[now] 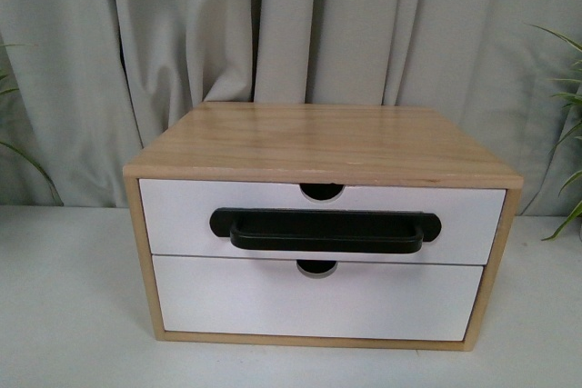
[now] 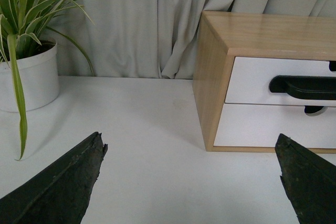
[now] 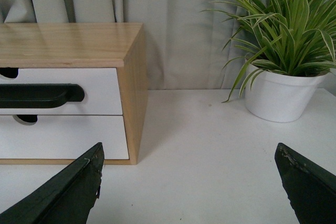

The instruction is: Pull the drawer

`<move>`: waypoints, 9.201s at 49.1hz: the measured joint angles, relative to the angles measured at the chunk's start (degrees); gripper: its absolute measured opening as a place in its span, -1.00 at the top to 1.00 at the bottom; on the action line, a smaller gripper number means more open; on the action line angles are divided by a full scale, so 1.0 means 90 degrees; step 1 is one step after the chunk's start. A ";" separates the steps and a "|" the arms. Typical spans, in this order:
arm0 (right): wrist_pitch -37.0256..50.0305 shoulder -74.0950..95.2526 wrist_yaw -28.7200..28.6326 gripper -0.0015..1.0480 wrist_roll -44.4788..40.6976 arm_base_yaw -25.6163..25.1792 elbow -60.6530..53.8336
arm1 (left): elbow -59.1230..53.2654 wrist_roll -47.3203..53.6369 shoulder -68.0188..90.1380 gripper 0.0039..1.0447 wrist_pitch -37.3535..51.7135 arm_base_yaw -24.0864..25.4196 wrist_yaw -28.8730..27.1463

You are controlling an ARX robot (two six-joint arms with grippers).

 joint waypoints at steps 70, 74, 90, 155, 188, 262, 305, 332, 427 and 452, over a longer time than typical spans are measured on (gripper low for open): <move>0.0000 0.0000 0.0000 -0.83 -0.0002 0.0000 0.0000 | 0.0000 0.0000 0.0000 -0.88 0.0000 0.0000 0.0000; 0.0000 0.0000 0.0000 -0.83 0.0000 0.0000 0.0000 | 0.0000 0.0000 0.0000 -0.88 0.0000 0.0000 0.0000; -0.0425 0.0746 -0.2317 -0.83 -0.0279 -0.0765 0.0233 | -0.0005 0.0197 0.0187 -0.88 0.0491 0.0228 0.1134; -0.0250 0.8585 -0.2776 -0.83 -0.7218 0.0918 0.4296 | 0.5005 0.7732 0.9520 -0.88 0.0491 -0.2322 0.2492; -0.0085 0.9607 -0.2594 -0.83 -0.7135 0.1462 0.5258 | 0.6057 0.8315 1.0545 -0.88 -0.0163 -0.2348 0.1683; -0.0231 1.0302 -0.2650 -0.83 -0.6594 0.1984 0.5957 | 0.6266 0.8512 1.0904 -0.88 -0.0306 -0.2331 0.1569; -0.1387 1.0802 -0.2429 -0.83 -0.6912 0.2161 0.6492 | 0.6295 0.8616 1.0863 -0.88 -0.0678 -0.2336 0.1715; -0.1984 1.0185 -0.2905 -0.83 -0.7293 0.2152 0.5989 | 0.5829 0.9056 1.0193 -0.88 -0.1443 -0.2334 0.2159; -0.0073 0.0522 -0.0095 -0.25 -0.0253 -0.0049 0.0590 | 0.0542 -0.0053 0.0629 -0.27 0.0063 0.1365 0.1333; 0.0000 0.0012 -0.0019 0.98 -0.0015 -0.0019 0.0007 | 0.0000 -0.0005 0.0041 0.93 0.0007 -0.0005 0.0000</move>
